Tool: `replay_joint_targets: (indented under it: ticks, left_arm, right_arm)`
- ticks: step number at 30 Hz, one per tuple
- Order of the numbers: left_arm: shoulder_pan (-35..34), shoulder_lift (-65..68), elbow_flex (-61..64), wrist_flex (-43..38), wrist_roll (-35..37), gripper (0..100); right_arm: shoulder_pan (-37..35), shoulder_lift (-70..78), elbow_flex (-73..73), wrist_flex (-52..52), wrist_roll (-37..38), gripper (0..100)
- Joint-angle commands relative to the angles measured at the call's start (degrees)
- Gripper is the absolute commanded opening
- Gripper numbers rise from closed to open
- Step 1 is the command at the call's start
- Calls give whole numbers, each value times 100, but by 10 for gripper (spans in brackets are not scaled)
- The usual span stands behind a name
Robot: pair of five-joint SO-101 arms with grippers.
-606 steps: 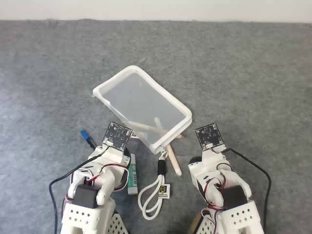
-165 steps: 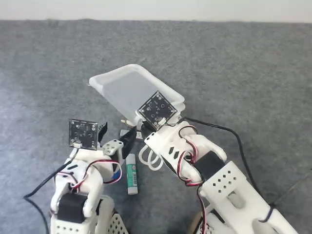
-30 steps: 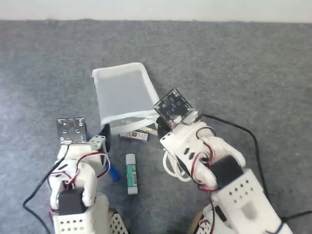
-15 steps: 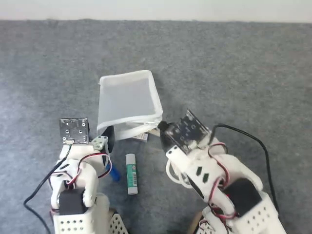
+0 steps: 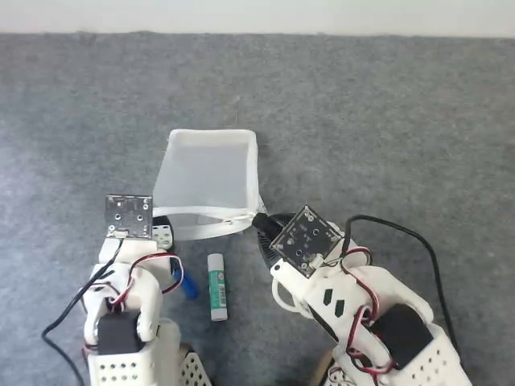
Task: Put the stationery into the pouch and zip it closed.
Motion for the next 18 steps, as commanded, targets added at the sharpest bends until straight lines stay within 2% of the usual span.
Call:
replay_joint_targets:
  ticks: [1, 5, 10, 12, 18]
  left_arm:
    - [-26, 9, -92, 18, -62, 9]
    - [-26, 9, -92, 18, -62, 9]
    - [-35, 9, -92, 18, -62, 9]
    - [-53, 9, -92, 18, -62, 9]
    - [-475, 9, -189, 26, -62, 9]
  right_arm:
    - [-31, -145, -70, -4, 9, 6]
    - [75, -171, -70, 13, -343, 22]
    - [163, -145, -70, 92, -378, 210]
    - [163, -145, -97, 215, -352, 254]
    - [163, -136, -176, 286, -334, 214]
